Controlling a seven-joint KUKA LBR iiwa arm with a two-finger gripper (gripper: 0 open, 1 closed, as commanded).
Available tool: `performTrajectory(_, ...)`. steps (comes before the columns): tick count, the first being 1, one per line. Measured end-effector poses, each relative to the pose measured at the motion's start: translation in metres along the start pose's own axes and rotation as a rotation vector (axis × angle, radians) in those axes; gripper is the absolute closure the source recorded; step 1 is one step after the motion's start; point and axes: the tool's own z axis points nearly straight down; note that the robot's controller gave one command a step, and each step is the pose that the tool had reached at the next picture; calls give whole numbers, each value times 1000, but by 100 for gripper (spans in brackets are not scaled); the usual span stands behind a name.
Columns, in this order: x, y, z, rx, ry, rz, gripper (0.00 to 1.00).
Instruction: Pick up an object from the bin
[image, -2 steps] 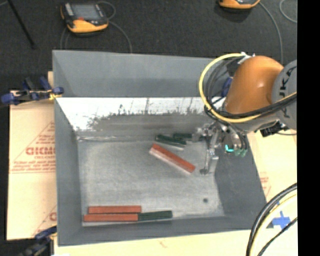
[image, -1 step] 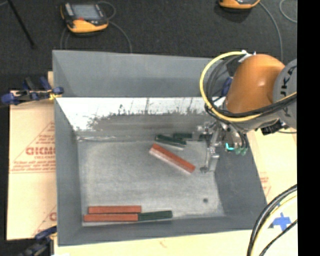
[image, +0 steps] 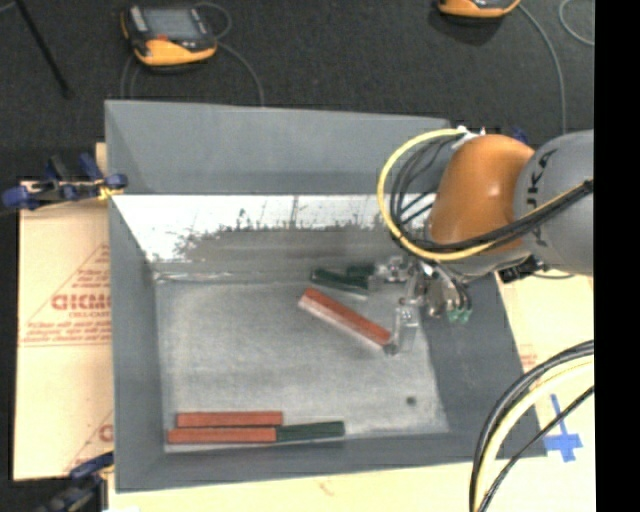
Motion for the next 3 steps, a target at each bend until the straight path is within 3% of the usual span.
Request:
performTrajectory(1,-9,20,67,-2,7,-66,100)
performTrajectory(2,-9,20,67,-1,7,-67,100)
performTrajectory(3,-41,-15,-79,0,4,-100,100)
